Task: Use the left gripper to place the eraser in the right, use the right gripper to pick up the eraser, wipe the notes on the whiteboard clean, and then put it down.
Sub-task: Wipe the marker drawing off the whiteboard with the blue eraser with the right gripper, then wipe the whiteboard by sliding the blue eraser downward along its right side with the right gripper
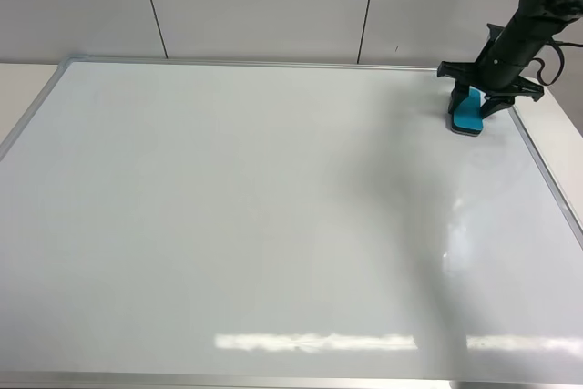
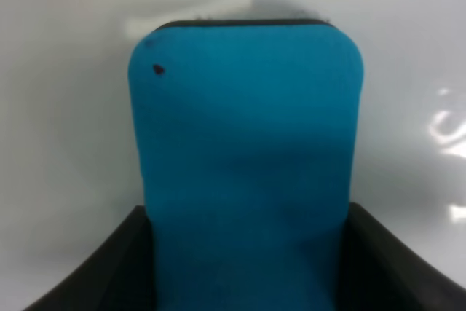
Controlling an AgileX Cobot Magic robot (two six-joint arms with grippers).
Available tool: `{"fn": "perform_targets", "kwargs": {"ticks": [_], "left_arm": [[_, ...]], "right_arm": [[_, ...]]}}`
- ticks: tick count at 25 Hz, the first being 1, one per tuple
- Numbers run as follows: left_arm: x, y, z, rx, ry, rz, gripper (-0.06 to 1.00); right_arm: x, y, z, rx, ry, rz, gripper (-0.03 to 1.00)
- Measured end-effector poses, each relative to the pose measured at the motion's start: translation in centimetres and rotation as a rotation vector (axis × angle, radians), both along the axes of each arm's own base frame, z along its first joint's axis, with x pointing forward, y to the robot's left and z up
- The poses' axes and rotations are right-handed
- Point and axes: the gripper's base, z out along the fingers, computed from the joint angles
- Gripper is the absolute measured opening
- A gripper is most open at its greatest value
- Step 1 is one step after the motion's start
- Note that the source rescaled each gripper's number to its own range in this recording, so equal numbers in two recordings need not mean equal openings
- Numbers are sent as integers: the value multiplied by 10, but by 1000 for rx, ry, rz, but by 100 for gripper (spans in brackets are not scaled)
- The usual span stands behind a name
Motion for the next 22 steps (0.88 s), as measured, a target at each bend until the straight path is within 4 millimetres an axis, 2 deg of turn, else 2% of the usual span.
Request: {"fn": "perform_targets", "kwargs": {"ticks": [3,6,9,12,14,16,19,22], "left_arm": [[0,0,0,0,0,0,100],[0,0,0,0,0,0,100],[0,0,0,0,0,0,100],[0,0,0,0,0,0,100],[0,0,0,0,0,0,100],[0,0,0,0,0,0,100],[0,0,0,0,0,0,100],[0,0,0,0,0,0,100]], "right_arm": [[-1,-1,0,-17,14,10,4],[-2,8,4,-38,21,47,4],[-8,33,15,-41,43,106,4],[-18,66,50,-51,15,172,4],[-36,93,92,-64,-4,211,4],[-46,103,108,-63,-28,226,4],[-69,108,119,-55,-39,228,4],[-102,102,115,-44,-65,219,4]]}}
